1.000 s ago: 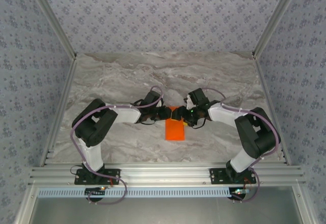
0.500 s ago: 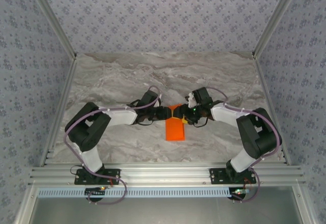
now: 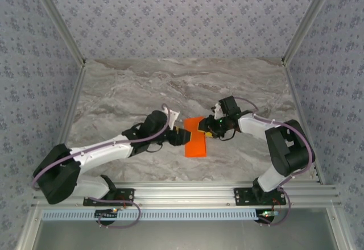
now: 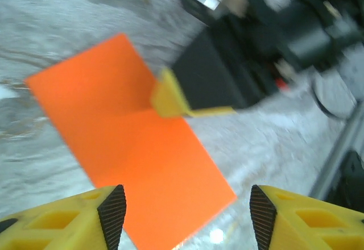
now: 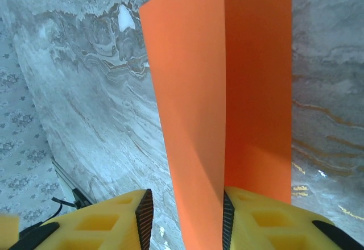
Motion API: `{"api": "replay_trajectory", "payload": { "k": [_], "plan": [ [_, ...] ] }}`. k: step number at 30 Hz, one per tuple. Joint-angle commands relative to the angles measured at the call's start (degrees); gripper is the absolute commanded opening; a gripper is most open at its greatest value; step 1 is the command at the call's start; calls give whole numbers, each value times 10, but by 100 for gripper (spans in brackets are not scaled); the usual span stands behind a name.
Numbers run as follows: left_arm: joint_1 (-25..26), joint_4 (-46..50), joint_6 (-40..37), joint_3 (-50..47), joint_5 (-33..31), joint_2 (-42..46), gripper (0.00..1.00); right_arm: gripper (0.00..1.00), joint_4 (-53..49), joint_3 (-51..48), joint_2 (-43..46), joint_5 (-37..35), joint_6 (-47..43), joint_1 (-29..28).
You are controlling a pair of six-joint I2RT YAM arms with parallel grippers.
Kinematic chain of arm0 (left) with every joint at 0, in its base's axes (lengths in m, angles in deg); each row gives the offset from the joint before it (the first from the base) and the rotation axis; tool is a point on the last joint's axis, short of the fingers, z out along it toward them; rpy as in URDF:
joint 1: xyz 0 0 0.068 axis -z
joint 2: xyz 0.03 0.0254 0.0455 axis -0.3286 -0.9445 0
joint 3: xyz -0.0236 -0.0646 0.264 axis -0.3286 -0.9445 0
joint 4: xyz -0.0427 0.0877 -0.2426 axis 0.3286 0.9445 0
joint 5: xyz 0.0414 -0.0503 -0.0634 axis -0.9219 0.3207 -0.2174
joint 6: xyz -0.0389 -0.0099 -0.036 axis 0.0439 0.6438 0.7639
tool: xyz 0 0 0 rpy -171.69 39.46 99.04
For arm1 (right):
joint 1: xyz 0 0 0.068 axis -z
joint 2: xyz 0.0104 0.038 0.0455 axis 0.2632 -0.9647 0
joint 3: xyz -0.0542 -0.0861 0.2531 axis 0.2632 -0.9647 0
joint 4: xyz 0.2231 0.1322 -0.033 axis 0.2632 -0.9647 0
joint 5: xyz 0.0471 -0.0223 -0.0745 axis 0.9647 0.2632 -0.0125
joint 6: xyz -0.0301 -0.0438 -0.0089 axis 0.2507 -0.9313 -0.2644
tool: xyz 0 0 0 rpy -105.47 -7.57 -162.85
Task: Fold a paper plane with a square sheet of paper (fold left side to right side)
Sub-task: Fold the triangle a second time at the center of the table.
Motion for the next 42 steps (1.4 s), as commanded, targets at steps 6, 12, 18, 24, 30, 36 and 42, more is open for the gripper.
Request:
{"api": "replay_trajectory", "payload": {
  "k": [6, 12, 18, 24, 30, 36, 42],
  "plan": [
    [109, 109, -97, 54, -85, -38, 65, 36, -39, 41, -12, 13, -3, 4],
    [161, 140, -103, 124, -117, -131, 67, 36, -45, 44, -14, 11, -3, 3],
    [194, 213, -105, 204, -175, -207, 69, 36, -47, 45, -13, 10, -2, 1],
    [205, 277, -93, 264, -237, -267, 70, 36, -47, 46, -14, 11, -2, 1],
    [212, 323, -88, 304, -293, -309, 70, 36, -45, 45, -17, 12, -1, 0],
    [220, 335, -93, 321, -318, -326, 68, 36, -41, 45, -22, 13, 0, -3],
    [220, 333, -93, 321, -336, -329, 63, 36, -38, 45, -27, 14, 1, -6]
  ]
}}
